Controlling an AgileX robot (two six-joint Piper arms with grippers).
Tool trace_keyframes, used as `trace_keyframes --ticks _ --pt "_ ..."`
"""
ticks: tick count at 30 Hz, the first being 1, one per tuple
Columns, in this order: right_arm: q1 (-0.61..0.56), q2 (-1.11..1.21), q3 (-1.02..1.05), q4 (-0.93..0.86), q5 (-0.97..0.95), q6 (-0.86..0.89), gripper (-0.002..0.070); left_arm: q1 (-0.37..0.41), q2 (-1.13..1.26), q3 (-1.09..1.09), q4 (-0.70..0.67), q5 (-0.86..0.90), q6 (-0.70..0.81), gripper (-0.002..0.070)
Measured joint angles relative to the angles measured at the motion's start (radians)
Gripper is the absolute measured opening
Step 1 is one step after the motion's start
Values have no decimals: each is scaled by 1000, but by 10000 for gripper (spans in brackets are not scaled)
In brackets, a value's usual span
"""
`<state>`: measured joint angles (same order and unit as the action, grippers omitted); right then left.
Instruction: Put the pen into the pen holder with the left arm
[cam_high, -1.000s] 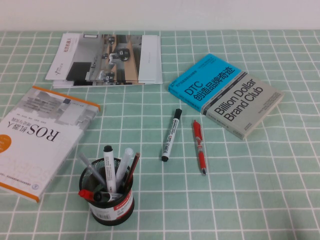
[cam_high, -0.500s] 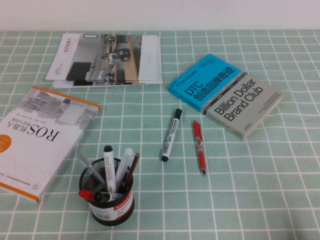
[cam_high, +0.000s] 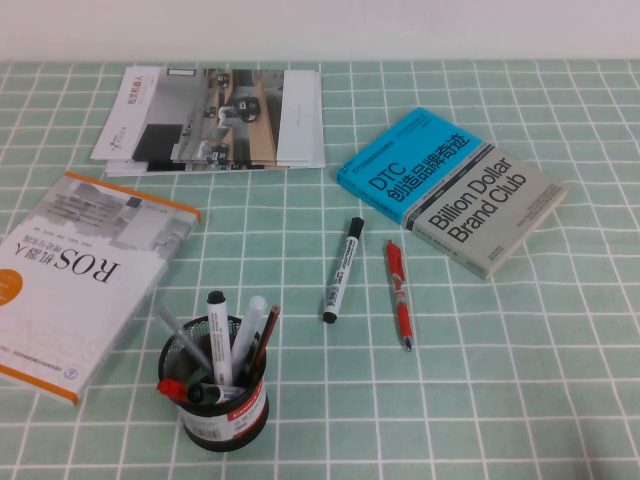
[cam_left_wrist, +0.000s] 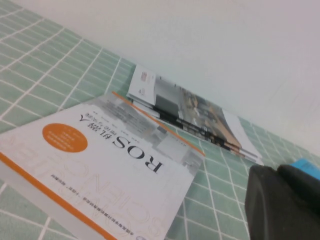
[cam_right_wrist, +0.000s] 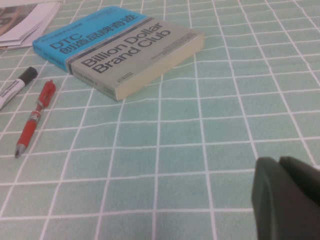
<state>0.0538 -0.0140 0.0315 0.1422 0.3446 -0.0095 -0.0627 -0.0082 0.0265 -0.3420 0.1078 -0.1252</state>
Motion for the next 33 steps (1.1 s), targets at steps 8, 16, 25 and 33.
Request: trace_keyframes --ticks 8,16,25,33 --pt "0 0 0 0 0 0 -20 0 143 -209 -4 206 0 -4" --pt "0 0 0 0 0 0 -20 0 623 -623 -14 568 125 -4" --pt "0 0 0 0 0 0 -20 -33 1086 -969 -91 708 325 -4" --pt "0 0 0 0 0 0 -20 -245 1466 -1277 10 731 296 -4"
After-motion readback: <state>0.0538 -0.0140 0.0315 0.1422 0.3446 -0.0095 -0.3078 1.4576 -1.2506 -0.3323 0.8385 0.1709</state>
